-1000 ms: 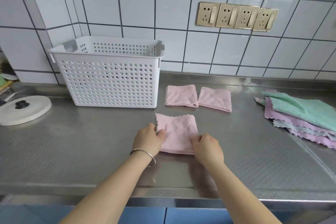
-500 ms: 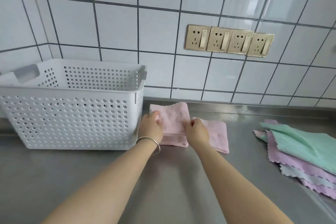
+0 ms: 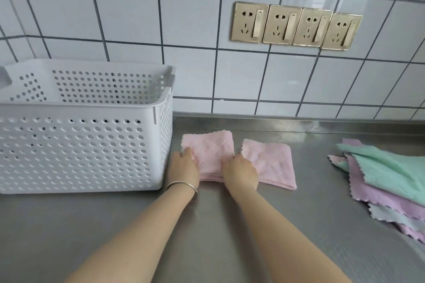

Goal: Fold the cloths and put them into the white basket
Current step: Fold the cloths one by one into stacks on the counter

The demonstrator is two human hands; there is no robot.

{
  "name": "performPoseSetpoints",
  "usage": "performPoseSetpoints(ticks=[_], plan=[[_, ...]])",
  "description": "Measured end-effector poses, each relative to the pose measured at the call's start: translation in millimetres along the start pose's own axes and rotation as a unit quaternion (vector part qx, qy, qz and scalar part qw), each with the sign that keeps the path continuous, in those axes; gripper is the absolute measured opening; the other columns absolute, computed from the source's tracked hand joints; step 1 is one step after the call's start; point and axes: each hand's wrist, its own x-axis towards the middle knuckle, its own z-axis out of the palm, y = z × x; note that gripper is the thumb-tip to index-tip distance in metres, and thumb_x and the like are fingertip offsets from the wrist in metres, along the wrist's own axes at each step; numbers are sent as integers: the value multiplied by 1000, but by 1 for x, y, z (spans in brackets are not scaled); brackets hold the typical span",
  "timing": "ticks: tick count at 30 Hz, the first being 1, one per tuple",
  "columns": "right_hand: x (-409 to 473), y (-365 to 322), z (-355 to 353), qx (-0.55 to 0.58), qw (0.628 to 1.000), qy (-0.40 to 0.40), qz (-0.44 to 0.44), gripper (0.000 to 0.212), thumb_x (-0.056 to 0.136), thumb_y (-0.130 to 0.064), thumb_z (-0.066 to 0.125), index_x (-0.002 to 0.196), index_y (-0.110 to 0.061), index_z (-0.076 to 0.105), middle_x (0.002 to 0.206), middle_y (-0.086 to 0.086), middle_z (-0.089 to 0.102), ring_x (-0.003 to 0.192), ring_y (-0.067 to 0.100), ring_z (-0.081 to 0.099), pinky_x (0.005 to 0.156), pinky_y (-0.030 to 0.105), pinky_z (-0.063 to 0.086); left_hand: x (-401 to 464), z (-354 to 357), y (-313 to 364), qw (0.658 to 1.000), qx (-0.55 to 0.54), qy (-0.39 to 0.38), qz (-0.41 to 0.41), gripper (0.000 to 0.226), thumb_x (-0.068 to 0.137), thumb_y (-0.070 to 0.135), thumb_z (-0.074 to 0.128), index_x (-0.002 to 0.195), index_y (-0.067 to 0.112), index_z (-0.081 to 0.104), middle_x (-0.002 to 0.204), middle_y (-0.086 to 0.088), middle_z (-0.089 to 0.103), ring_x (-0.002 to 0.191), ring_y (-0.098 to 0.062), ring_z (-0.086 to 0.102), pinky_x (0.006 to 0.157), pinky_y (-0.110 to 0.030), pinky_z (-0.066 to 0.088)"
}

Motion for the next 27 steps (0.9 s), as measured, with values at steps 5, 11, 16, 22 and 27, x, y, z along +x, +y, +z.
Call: performPoseSetpoints(ticks=[5,11,16,22,27], plan=[[-6,-7,4,-15,1000,-10,2,37,96,-32,38,114,-5,56,116,13,63,109,32,58,76,30,41,-3,-6,-2,1000,14,10,-24,30,93,16,40,120,8,51,116,-20,45,100,-38,55,86,-40,43],[-14,-6,-4,49,999,-7,-7,37,96,-36,35,115,-8,51,111,10,63,104,32,58,72,33,39,-11,-16,4,999,19,5,-50,39,92,32,38,125,14,49,133,-17,39,123,-35,38,100,-42,36],[-27,32,-40,51,993,35,-100,25,93,-29,40,106,-17,58,96,5,68,85,25,59,66,30,43,-30,-26,31,991,85,59,89,53,86,31,51,137,20,40,155,-11,13,144,-30,6,117,-41,12],[-41,137,-105,-16,985,152,-76,18,89,-22,48,98,-18,63,100,3,67,90,30,61,62,28,34,-75,7,118,953,21,57,298,41,72,9,65,113,9,63,134,-17,49,123,-39,42,107,-40,31],[-32,233,-169,-84,966,246,-6,19,87,-17,49,97,-15,65,101,3,65,95,25,57,64,31,41,-111,62,184,929,-19,-44,367,34,83,19,59,117,17,60,133,-3,50,124,-27,43,101,-35,38]])
